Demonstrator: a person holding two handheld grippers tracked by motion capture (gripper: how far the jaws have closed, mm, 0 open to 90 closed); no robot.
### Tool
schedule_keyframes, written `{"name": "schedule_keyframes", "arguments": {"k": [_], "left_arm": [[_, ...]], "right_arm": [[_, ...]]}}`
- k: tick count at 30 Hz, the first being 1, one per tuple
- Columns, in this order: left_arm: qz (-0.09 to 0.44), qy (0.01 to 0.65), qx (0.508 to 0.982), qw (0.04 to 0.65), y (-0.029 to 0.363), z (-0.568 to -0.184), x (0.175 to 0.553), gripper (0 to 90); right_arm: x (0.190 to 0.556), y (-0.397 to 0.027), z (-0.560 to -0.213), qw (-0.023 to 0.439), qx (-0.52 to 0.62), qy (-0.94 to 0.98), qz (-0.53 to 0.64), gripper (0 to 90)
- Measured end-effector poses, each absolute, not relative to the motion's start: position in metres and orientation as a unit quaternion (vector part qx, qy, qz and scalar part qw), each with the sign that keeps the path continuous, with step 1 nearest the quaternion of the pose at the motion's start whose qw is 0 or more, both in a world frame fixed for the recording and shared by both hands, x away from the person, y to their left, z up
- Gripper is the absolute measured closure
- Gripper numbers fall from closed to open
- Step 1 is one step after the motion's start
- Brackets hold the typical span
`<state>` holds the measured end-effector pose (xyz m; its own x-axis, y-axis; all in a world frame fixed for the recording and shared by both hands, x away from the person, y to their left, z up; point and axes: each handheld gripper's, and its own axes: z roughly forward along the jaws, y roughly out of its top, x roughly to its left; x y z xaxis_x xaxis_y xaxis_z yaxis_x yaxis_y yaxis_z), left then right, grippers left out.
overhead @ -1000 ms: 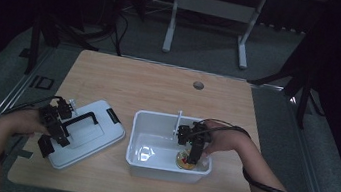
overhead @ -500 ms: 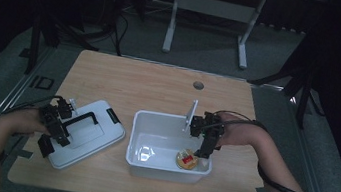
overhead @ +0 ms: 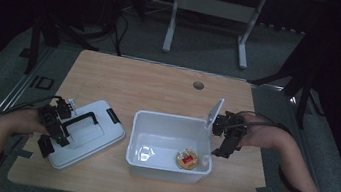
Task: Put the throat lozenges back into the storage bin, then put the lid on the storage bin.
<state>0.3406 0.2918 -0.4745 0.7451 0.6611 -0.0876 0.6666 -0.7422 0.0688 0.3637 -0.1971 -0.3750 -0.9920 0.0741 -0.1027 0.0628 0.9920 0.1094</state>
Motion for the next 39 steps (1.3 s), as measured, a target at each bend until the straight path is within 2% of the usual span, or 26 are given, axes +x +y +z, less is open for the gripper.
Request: {"name": "schedule_keyframes", "arguments": {"k": [6,17,39], "left_arm": [[-0.026,0.357,0.932,0.053,0.293,-0.473,0.34,14.1],[-0.024,0.355,0.933,0.049,0.293,-0.472,0.34,14.1],[-0.013,0.356,0.932,0.068,0.298,-0.476,0.334,14.1]], "right_arm": [[0.364,-0.226,-0.388,0.046,0.057,0.996,0.054,13.8],[0.365,-0.267,-0.434,0.015,0.11,0.992,0.053,14.0],[0.357,-0.286,-0.464,0.01,0.12,0.991,0.054,14.2]]}}
